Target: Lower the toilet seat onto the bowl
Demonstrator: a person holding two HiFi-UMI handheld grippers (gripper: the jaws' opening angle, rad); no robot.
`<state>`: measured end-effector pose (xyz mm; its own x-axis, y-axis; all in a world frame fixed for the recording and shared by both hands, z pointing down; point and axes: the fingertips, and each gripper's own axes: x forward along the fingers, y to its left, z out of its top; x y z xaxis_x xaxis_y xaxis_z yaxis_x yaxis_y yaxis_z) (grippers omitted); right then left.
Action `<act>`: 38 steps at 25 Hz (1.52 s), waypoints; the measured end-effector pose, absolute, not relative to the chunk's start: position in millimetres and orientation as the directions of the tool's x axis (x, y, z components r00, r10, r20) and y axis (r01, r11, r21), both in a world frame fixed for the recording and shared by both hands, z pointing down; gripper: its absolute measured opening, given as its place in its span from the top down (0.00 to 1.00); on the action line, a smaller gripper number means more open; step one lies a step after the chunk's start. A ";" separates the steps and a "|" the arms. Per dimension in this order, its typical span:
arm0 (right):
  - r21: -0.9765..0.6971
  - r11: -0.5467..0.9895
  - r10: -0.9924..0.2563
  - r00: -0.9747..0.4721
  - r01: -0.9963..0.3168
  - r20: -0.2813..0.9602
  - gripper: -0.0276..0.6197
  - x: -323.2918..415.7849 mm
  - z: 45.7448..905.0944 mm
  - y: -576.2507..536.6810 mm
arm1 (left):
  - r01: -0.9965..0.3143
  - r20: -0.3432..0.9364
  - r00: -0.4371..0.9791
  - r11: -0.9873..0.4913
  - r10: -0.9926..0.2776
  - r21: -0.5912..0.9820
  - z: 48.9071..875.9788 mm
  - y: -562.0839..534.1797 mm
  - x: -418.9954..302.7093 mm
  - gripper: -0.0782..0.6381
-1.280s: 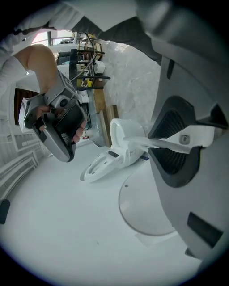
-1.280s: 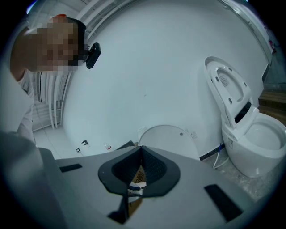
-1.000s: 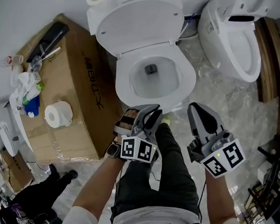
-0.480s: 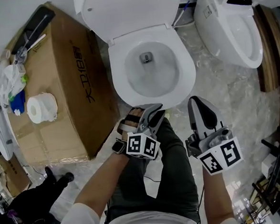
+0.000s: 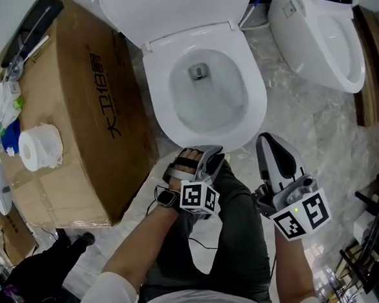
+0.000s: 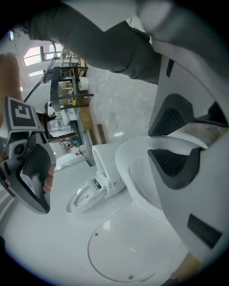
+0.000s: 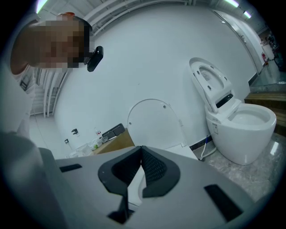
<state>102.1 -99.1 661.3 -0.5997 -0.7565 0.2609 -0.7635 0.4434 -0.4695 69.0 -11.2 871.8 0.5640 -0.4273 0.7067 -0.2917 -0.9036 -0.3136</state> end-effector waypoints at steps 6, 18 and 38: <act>-0.479 0.439 -0.745 -0.606 -0.760 0.278 0.94 101.6 681.6 -103.9 | -0.280 0.745 0.534 -0.915 -0.400 -0.290 914.1 -8.8 70.7 0.75; -0.499 0.441 -0.718 -0.627 -0.746 0.303 0.94 102.2 699.2 -116.0 | -0.304 0.772 0.529 -0.928 -0.353 -0.216 955.3 -11.1 69.8 0.75; -0.459 0.495 -0.686 -0.656 -0.738 0.314 0.94 84.5 540.9 -84.0 | -0.484 0.579 0.669 -0.865 -0.465 -0.134 677.4 -22.4 67.0 0.88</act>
<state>84.5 -84.0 540.9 -0.6560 -0.6861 0.3144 -0.7377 0.4949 -0.4592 67.0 -22.4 677.4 0.6694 -0.4649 0.5794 -0.4843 -0.8645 -0.1341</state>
